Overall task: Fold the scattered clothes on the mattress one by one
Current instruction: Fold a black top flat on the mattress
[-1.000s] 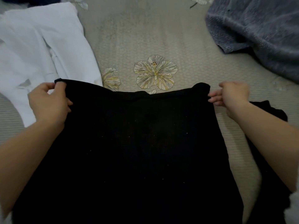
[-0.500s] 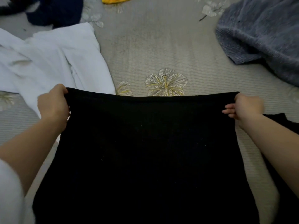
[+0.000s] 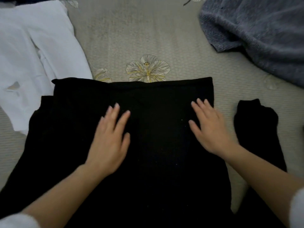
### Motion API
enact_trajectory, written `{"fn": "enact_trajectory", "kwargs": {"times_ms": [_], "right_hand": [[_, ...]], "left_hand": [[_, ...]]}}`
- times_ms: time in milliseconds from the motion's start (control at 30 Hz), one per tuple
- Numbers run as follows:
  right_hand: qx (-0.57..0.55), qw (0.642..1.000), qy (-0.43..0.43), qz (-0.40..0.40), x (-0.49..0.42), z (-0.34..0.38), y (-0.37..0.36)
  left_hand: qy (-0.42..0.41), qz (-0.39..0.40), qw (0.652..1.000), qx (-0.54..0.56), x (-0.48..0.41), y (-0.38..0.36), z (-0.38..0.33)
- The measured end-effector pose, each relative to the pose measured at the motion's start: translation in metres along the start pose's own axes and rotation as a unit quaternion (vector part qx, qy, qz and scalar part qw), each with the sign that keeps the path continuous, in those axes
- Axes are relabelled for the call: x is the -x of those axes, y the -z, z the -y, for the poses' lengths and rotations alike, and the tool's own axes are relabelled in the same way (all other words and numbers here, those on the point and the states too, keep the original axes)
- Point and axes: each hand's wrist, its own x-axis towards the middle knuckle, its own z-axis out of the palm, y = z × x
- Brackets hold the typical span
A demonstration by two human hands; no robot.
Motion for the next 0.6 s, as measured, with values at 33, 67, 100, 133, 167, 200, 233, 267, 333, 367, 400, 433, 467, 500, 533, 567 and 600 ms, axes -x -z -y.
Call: {"fn": "enact_trajectory", "kwargs": {"times_ms": [33, 67, 100, 133, 167, 200, 233, 267, 333, 367, 400, 433, 467, 500, 533, 567, 600], "right_hand": [[0.04, 0.998, -0.002, 0.039, 0.01, -0.004, -0.004], [0.066, 0.995, -0.016, 0.072, 0.018, -0.011, -0.008], [0.085, 0.992, -0.031, 0.093, 0.024, -0.018, -0.01], [0.101, 0.989, -0.046, 0.101, 0.029, -0.025, -0.009], [0.116, 0.986, -0.061, 0.101, 0.031, -0.031, -0.007], [0.133, 0.983, -0.077, 0.102, 0.033, -0.036, -0.003], [0.143, 0.98, -0.089, 0.102, 0.036, -0.039, 0.001], [0.144, 0.981, -0.087, 0.1, 0.04, -0.04, 0.005], [0.134, 0.986, -0.02, 0.101, 0.06, -0.039, 0.007], [0.138, 0.983, 0.023, 0.116, 0.076, -0.039, 0.005], [0.151, 0.978, 0.05, 0.134, 0.094, -0.041, 0.003], [0.165, 0.974, 0.048, 0.147, 0.109, -0.045, 0.002], [0.176, 0.972, 0.023, 0.155, 0.121, -0.05, 0.003], [0.186, 0.97, -0.007, 0.156, 0.129, -0.056, 0.005], [0.2, 0.968, -0.027, 0.152, 0.133, -0.062, 0.009], [0.207, 0.967, -0.036, 0.145, 0.134, -0.066, 0.014], [0.198, 0.969, -0.05, 0.137, 0.135, -0.071, 0.022]], "left_hand": [[-0.008, 0.056, 0.998, -0.003, 0.014, -0.015, -0.018], [-0.003, 0.095, 0.995, -0.009, 0.026, -0.029, -0.035], [0.012, 0.122, 0.992, -0.019, 0.038, -0.041, -0.046], [0.027, 0.13, 0.991, -0.037, 0.045, -0.05, -0.055], [0.039, 0.125, 0.99, -0.057, 0.048, -0.055, -0.06], [0.054, 0.12, 0.989, -0.074, 0.048, -0.056, -0.064], [0.071, 0.125, 0.986, -0.082, 0.048, -0.056, -0.066], [0.086, 0.136, 0.983, -0.084, 0.049, -0.055, -0.069], [0.093, 0.143, 0.983, -0.07, 0.056, -0.053, -0.08], [0.077, 0.14, 0.985, -0.069, 0.062, -0.054, -0.088], [0.049, 0.136, 0.987, -0.074, 0.07, -0.054, -0.098], [0.01, 0.134, 0.987, -0.084, 0.08, -0.057, -0.109], [-0.03, 0.134, 0.987, -0.083, 0.089, -0.062, -0.121], [-0.067, 0.137, 0.986, -0.068, 0.1, -0.069, -0.134], [-0.106, 0.139, 0.983, -0.054, 0.111, -0.076, -0.147], [-0.139, 0.147, 0.978, -0.051, 0.122, -0.086, -0.16], [-0.158, 0.157, 0.973, -0.051, 0.132, -0.094, -0.172]]}}
